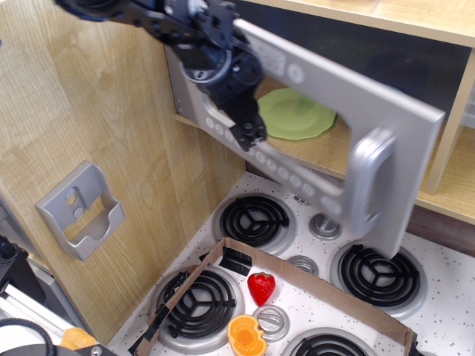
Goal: Close microwave
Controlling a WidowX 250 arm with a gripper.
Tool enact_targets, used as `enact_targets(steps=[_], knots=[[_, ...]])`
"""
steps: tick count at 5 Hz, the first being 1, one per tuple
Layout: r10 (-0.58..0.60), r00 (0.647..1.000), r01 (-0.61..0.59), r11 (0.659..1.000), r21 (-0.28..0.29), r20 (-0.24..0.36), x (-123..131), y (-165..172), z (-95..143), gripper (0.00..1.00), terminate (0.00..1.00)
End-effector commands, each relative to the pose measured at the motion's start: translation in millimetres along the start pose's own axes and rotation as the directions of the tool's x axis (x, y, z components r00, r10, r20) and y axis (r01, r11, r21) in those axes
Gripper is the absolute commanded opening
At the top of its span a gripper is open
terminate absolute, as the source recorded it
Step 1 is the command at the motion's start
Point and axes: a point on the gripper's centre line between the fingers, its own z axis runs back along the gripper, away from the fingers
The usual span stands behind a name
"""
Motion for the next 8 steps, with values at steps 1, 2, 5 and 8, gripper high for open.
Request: enact_targets(steps=[1,2,5,8], knots=[[-0.008,1.0,0.008,1.0,0.01,0.013,26.2,-1.5,7.4,1.0,0.0],[-0.035,0.999,0.035,0.999,0.009,0.019,32.2,-5.2,4.9,1.0,0.0],[-0.129,0.987,0.128,0.992,0.016,0.094,54.8,-8.7,2.4,1.0,0.0],[-0.208,0.967,0.207,0.978,0.021,0.15,69.3,-11.5,-3.2,1.0,0.0]])
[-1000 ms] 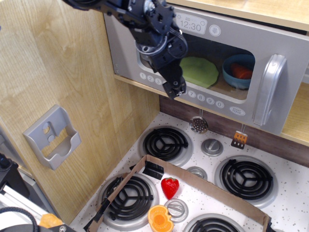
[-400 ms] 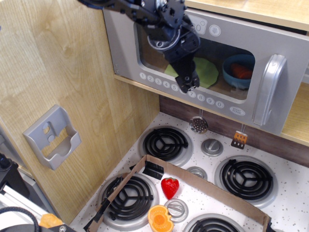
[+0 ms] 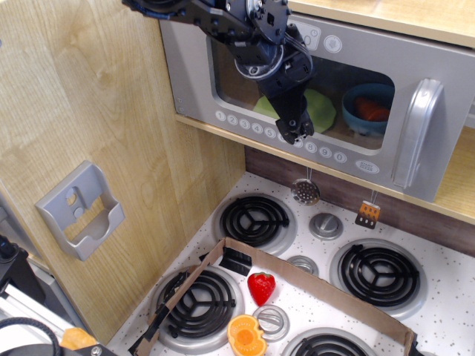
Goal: Close microwave
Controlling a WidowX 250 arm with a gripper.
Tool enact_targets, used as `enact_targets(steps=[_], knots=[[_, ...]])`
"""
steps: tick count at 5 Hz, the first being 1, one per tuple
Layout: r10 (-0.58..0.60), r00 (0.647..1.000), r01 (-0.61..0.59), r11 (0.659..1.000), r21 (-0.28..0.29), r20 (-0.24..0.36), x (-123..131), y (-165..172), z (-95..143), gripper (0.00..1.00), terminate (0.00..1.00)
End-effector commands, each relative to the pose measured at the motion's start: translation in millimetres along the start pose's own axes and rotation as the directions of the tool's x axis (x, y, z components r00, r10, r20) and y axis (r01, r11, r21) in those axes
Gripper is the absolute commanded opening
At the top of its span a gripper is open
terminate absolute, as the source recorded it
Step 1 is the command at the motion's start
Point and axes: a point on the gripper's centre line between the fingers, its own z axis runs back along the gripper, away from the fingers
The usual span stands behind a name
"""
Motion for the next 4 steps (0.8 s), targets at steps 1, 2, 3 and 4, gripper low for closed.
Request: enact_targets(steps=[1,2,3,4], knots=[[-0.023,0.999,0.021,0.999,0.04,0.039,28.8,5.9,12.8,1.0,0.0],[0.051,0.999,-0.051,0.997,0.052,-0.015,20.5,-5.9,15.5,1.0,0.0],[0.094,0.991,-0.087,0.994,0.071,-0.094,14.7,-12.7,20.4,1.0,0.0],[0.092,0.99,-0.084,0.994,0.073,-0.107,14.5,-13.2,22.8,1.0,1.0]])
